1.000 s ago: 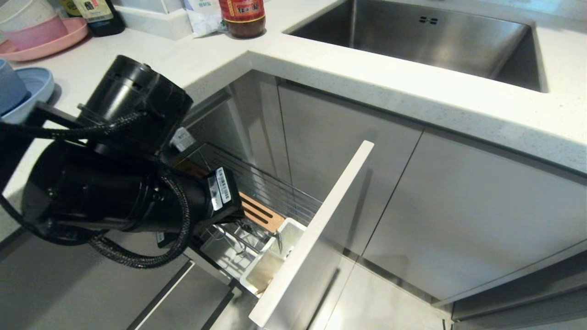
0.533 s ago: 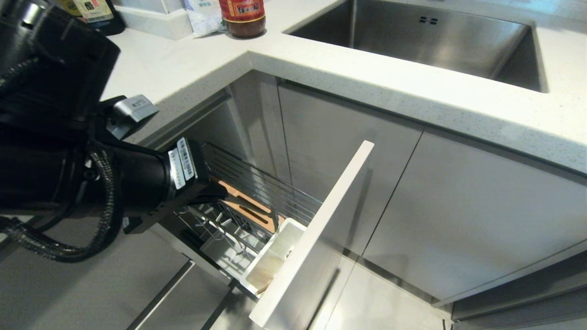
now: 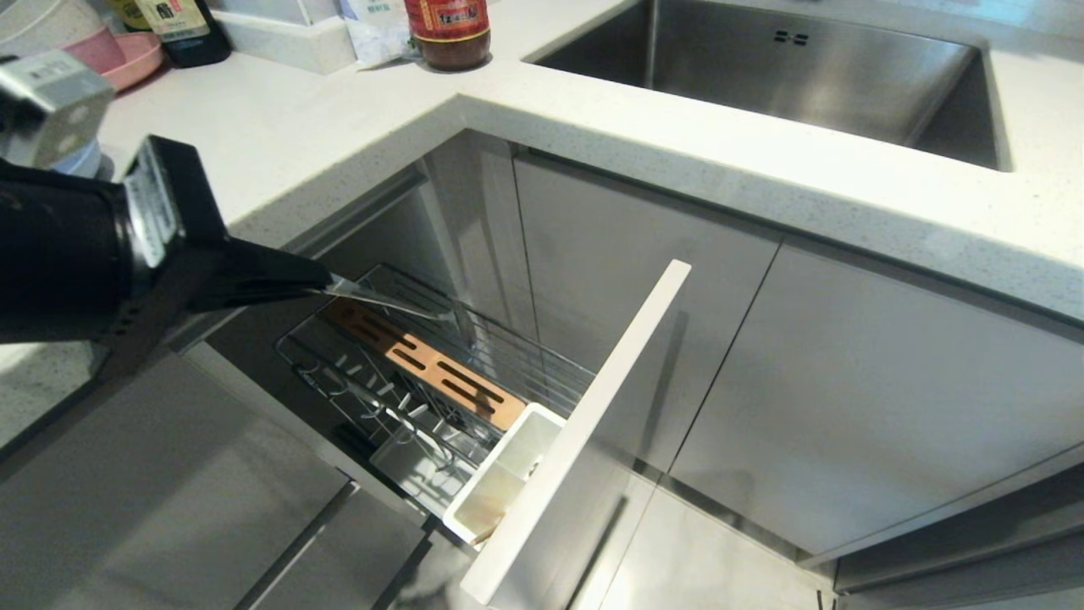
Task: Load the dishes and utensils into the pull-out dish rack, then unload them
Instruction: Take the spoon out of the cupboard
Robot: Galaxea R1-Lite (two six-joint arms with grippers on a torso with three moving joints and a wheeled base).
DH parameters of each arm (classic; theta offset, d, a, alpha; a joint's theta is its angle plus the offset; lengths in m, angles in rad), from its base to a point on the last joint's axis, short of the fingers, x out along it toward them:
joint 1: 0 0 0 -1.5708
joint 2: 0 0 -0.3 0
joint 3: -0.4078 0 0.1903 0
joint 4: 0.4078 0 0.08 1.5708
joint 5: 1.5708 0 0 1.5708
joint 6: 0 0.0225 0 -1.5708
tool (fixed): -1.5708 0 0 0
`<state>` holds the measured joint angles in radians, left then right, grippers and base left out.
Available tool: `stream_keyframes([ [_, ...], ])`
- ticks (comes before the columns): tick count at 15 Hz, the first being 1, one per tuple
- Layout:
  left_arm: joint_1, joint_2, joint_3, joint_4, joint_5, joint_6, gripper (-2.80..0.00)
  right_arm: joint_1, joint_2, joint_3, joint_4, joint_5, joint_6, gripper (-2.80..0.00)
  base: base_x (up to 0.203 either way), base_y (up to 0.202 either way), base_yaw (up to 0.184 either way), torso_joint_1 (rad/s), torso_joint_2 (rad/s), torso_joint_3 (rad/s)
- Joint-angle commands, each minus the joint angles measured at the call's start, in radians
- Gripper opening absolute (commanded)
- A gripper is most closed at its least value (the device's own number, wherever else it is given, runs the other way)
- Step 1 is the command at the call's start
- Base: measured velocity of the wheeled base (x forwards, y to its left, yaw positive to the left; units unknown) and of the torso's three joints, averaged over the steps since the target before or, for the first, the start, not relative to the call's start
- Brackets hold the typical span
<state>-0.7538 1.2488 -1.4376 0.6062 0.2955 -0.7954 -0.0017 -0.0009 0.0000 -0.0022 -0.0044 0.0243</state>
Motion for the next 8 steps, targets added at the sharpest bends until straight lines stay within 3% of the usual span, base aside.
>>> stream_keyframes([
  [1, 0.006, -0.077, -0.030, 0.000, 0.039, 0.036, -2.80, 0.000, -0.003, 0.002, 0.000, 0.000, 0.000, -2.80, 0.000, 0.000, 0.000, 0.000, 0.00, 0.000],
  [3, 0.010, -0.107, -0.052, -0.002, 0.071, 0.059, -2.80, 0.000, -0.004, 0.002, 0.000, 0.000, 0.000, -2.80, 0.000, 0.000, 0.000, 0.000, 0.00, 0.000],
  [8, 0.075, -0.204, -0.131, -0.002, 0.077, 0.156, -2.80, 0.000, -0.002, 0.002, 0.001, 0.000, 0.000, -2.80, 0.000, 0.000, 0.000, 0.000, 0.00, 0.000],
])
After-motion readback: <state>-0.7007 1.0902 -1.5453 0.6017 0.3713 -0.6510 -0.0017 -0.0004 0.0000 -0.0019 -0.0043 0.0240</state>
